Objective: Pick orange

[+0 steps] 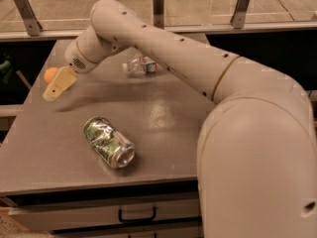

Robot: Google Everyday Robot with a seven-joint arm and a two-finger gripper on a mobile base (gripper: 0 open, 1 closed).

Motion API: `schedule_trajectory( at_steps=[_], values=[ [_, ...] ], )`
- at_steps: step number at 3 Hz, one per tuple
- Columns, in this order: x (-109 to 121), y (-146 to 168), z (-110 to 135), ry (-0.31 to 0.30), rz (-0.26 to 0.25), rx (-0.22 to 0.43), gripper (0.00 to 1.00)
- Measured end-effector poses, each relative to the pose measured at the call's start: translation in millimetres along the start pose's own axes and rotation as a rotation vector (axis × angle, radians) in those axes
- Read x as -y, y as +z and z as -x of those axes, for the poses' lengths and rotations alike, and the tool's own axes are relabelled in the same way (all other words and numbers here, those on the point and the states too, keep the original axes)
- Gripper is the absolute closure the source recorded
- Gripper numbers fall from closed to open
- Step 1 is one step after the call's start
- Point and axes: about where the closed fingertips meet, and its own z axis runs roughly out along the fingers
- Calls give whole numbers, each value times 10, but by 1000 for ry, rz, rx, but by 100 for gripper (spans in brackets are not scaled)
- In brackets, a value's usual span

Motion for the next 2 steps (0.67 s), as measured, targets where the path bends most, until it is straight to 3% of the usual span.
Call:
schedule_trajectory(
  at_steps=[1, 2],
  values=[
    [19, 211, -27, 26, -8, 8, 18],
    [55, 269, 43, 25, -20, 37, 42]
  ],
)
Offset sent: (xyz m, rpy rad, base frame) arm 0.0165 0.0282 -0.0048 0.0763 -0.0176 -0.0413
